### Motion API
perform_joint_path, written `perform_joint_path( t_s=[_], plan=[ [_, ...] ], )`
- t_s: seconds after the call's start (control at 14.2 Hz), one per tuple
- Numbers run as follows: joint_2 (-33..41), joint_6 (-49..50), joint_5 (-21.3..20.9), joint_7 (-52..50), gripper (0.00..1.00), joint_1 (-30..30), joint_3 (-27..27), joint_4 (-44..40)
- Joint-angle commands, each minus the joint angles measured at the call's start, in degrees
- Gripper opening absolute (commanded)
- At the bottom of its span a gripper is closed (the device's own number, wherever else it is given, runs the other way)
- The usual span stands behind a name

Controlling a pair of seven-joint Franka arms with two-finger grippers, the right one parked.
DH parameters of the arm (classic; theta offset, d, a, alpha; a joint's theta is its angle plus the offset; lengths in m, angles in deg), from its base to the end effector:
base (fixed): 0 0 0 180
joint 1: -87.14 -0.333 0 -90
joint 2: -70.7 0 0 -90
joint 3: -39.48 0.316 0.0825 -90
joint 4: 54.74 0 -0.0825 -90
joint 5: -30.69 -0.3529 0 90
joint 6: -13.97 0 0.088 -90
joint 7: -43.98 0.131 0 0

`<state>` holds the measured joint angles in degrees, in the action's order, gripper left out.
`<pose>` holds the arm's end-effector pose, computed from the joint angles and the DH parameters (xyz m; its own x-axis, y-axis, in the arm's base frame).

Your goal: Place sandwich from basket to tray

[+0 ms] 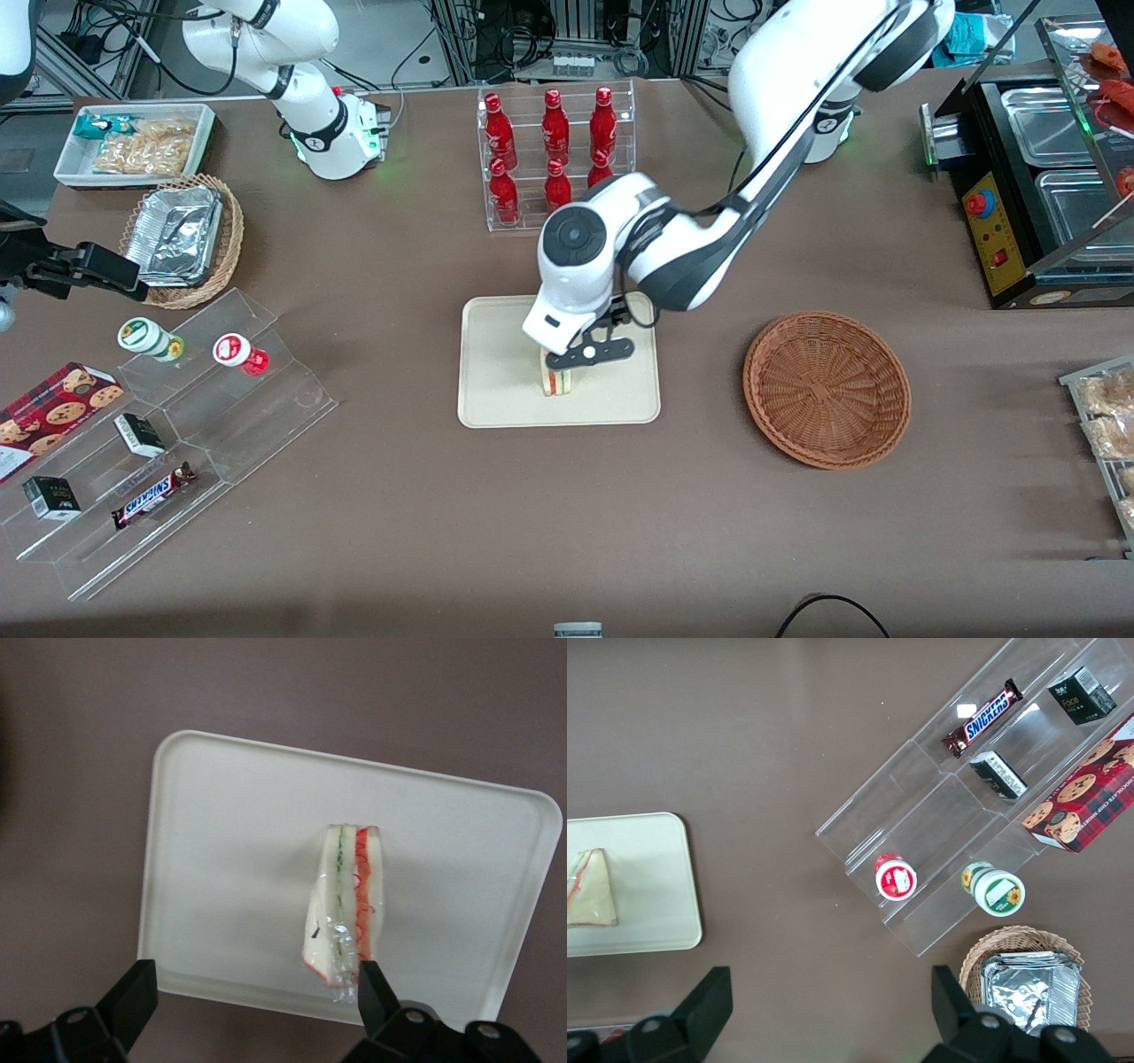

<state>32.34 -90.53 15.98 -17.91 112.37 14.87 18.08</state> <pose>0.5150 -0.4636 0.3653 0.9762 0.2127 -0.0434 0.2108 -0.9765 -0.0442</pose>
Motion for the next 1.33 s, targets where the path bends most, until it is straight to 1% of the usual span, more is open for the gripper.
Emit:
perform_joint_path(
  t_s=[0.0,0.07,0.21,0.35,0.56,0.77,0.91,0.98,1.05,1.12,1.19,1.26],
  plan=[
    [4.4,3.2,0.0,-1.7,1.0,-4.3,0.0,2.2],
    [5.4,3.4,0.2,-1.4,1.0,-5.2,0.1,3.2],
    [7.8,3.3,0.5,-0.3,1.0,-9.1,0.0,6.9],
    [10.6,3.4,0.6,3.3,1.0,-12.8,-0.1,10.2],
    [16.3,3.5,3.7,10.5,1.0,-18.2,-0.1,16.8],
    [22.9,3.7,4.2,16.7,1.0,-22.1,-0.1,24.4],
    [26.6,4.8,4.7,20.7,1.0,-24.1,-0.1,27.3],
    [28.3,5.8,5.6,22.8,1.0,-25.2,0.1,28.8],
    [30.6,6.1,7.4,26.2,1.0,-26.1,0.4,30.9],
    [32.6,6.2,9.1,29.3,1.0,-25.9,2.3,32.3],
    [34.6,6.9,10.5,32.9,1.0,-25.2,5.4,33.3],
    [35.7,8.6,12.1,36.0,1.0,-25.0,6.7,33.3]
  ],
)
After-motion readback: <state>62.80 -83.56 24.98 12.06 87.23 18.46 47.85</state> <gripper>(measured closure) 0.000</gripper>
